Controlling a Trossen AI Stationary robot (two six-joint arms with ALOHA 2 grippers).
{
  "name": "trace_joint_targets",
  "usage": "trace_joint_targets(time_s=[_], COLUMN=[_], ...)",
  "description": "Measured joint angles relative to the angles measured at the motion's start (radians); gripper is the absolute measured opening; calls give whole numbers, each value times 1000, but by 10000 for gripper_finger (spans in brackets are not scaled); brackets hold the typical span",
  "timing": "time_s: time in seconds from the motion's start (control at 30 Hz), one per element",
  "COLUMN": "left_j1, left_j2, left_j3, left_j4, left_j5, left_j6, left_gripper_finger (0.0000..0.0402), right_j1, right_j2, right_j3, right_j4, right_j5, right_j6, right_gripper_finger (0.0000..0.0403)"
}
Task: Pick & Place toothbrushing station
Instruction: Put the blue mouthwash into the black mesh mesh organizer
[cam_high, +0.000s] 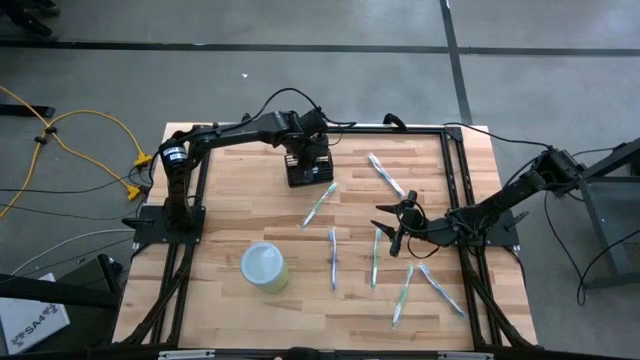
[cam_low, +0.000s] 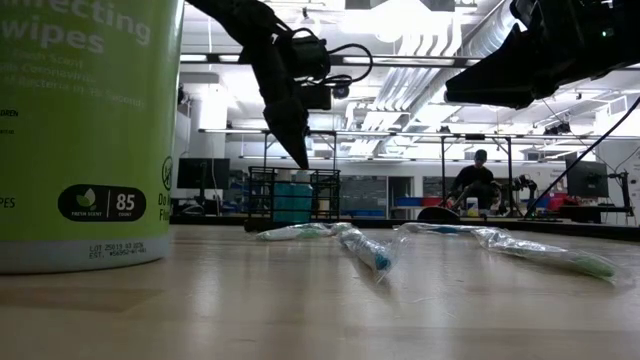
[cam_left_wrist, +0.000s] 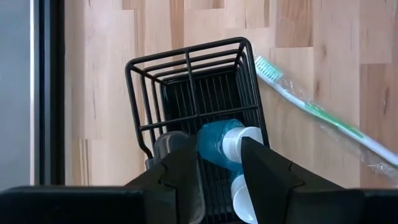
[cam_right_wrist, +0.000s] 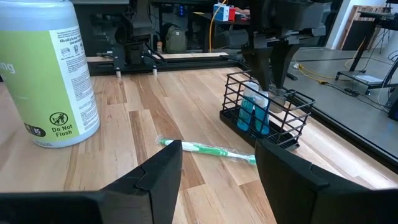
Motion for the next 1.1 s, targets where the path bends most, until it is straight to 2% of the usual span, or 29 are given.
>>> trace_joint_targets(time_s=[0.63,1.1], left_j1=[5,17], left_j2=[23,23], left_j3=[3,2], left_j4=[18,18], left_j5=[-15,-70], left_j6=[-14,-30], left_gripper_finger=[119,119], right_j1=[0,0], right_j2=[0,0], right_j3=[-1,-1], right_j4=[-1,0], right_j5=[0,0], right_j6=[0,0], right_gripper_finger=[195,195])
